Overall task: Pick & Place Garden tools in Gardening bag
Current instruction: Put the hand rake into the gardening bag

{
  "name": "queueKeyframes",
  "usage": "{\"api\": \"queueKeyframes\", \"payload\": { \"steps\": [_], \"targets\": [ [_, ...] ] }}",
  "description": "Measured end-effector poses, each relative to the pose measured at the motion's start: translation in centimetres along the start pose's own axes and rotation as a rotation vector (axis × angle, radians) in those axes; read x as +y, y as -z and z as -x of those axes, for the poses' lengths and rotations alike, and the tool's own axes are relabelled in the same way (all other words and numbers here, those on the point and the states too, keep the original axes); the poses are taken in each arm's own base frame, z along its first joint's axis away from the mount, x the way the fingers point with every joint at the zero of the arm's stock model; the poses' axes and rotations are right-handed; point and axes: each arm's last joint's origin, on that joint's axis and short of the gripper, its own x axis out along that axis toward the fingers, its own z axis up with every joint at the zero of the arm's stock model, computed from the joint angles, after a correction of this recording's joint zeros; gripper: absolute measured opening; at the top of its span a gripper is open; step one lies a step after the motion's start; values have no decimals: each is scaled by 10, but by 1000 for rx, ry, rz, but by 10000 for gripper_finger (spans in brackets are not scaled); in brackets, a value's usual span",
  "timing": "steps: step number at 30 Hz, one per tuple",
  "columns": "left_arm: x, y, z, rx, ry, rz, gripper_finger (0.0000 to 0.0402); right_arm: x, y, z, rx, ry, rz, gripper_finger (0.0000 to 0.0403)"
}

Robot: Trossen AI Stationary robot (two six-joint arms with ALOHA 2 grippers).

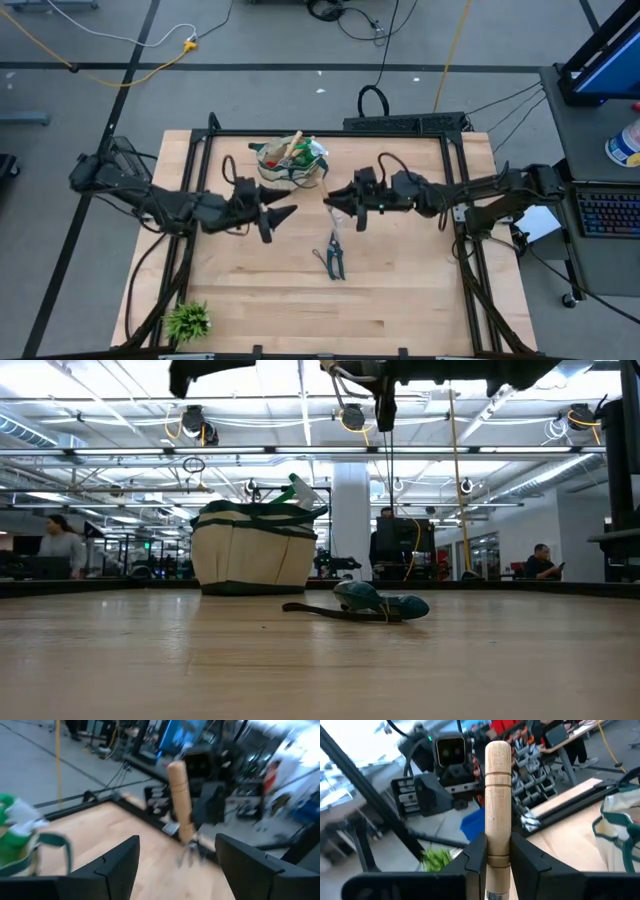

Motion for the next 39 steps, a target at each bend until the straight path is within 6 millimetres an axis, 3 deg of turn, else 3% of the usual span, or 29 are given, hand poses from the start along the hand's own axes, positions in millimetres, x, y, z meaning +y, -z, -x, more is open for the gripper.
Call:
{"api": "queueKeyframes", "payload": {
  "steps": [8,13,20,34,39],
  "targets": [
    [6,-8,-33,-133,81,119,266,-8,-11,1,-63,-1,-77,51],
    [13,-1,-55,-178,69,215,266,-7,-14,1,-66,-57,-115,51],
    [18,3,-71,-251,89,313,266,-6,-15,1,-61,-82,-135,51],
    [-1,-16,-110,-213,111,190,266,-6,-13,1,-31,-95,-150,51],
    [-3,-24,-114,-165,134,183,260,-6,-13,1,-34,-96,-148,51]
  ]
}}
